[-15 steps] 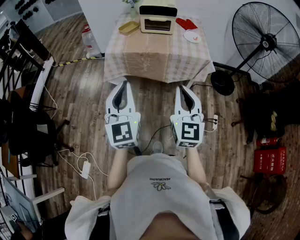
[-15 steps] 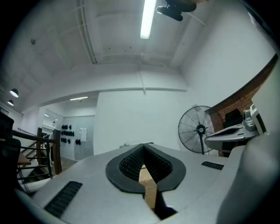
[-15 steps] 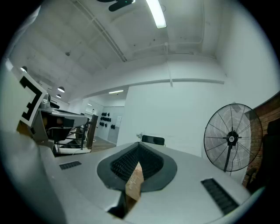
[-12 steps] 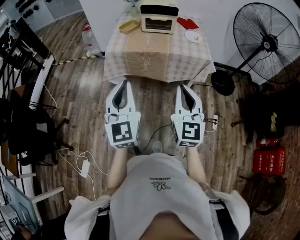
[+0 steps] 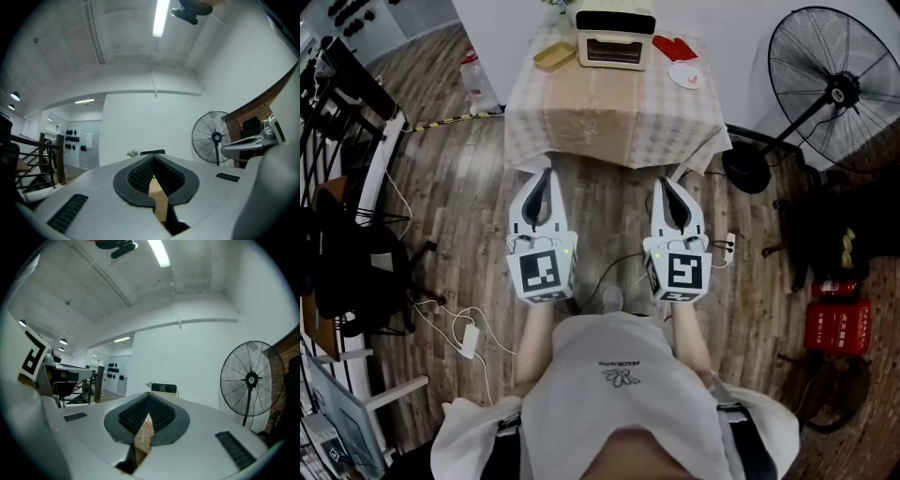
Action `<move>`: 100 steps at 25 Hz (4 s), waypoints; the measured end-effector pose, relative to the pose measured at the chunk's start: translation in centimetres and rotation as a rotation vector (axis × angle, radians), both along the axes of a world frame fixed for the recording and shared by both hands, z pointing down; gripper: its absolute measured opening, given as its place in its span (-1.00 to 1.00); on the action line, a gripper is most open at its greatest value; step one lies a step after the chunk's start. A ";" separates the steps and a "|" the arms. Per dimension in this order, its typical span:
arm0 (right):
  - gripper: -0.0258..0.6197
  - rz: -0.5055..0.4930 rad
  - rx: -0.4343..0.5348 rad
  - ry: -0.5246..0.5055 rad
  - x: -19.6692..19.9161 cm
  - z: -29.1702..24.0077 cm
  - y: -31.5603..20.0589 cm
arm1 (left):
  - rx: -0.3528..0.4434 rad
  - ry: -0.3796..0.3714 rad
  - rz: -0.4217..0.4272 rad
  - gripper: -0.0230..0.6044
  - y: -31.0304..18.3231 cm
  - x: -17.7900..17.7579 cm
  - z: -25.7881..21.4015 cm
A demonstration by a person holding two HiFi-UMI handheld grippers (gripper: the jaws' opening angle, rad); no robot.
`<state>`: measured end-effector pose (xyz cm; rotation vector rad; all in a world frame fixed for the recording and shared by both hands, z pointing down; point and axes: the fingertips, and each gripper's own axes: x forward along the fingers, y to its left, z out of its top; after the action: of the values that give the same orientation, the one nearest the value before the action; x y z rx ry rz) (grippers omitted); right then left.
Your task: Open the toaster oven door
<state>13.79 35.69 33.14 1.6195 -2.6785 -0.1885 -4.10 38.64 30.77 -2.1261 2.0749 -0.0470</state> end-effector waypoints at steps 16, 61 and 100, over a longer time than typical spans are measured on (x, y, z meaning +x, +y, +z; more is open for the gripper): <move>-0.89 -0.036 0.021 0.029 -0.1 2.1 -4.4 | 0.033 0.045 0.052 -0.88 -5.8 1.2 0.7; -0.89 0.037 0.023 0.028 -8.8 -2.0 -52.0 | -0.007 0.104 0.170 -0.88 -54.2 -6.9 -1.5; -0.43 -0.228 0.170 0.157 -9.3 -9.3 -56.5 | 0.023 0.094 0.135 -0.88 -54.8 -6.0 -2.7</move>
<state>4.47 -20.79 23.80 1.2674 -2.7815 -0.5346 -10.10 -16.12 28.08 -2.2901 1.9644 0.0957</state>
